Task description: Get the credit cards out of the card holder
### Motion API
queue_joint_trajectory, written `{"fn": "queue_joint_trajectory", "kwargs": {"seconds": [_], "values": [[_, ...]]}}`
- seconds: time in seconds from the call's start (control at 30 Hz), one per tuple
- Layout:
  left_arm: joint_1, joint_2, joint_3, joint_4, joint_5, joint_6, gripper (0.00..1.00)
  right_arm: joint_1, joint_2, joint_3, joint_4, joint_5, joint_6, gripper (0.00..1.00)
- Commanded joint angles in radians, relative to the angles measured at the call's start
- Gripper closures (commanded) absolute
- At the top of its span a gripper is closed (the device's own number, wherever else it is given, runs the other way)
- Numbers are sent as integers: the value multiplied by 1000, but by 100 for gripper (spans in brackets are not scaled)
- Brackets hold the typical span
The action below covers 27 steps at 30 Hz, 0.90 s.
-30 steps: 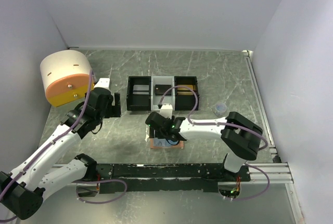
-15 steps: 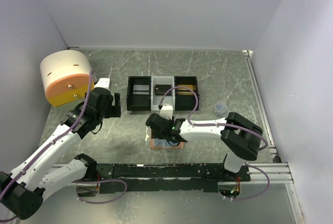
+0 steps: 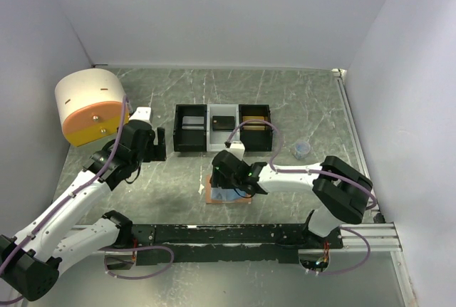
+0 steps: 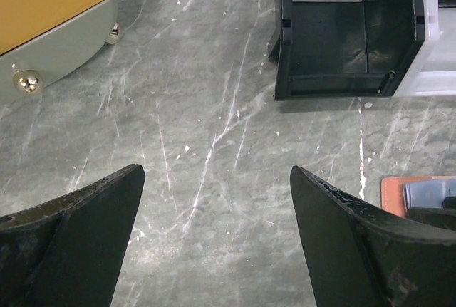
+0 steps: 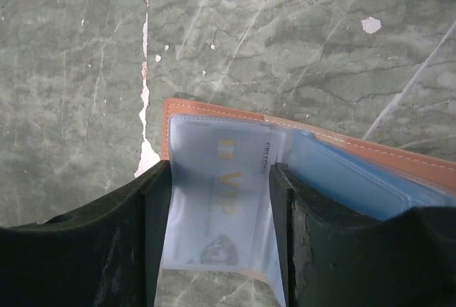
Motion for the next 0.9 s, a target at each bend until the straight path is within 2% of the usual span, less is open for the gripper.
{"fn": "queue_joint_trajectory", "kwargs": {"seconds": [0.0, 0.87], "values": [[7, -1, 11, 11, 17, 12, 5, -8, 59, -44, -10, -86, 0, 47], [7, 14, 11, 12, 20, 12, 5, 12, 151, 70, -164, 5, -40, 40]]}}
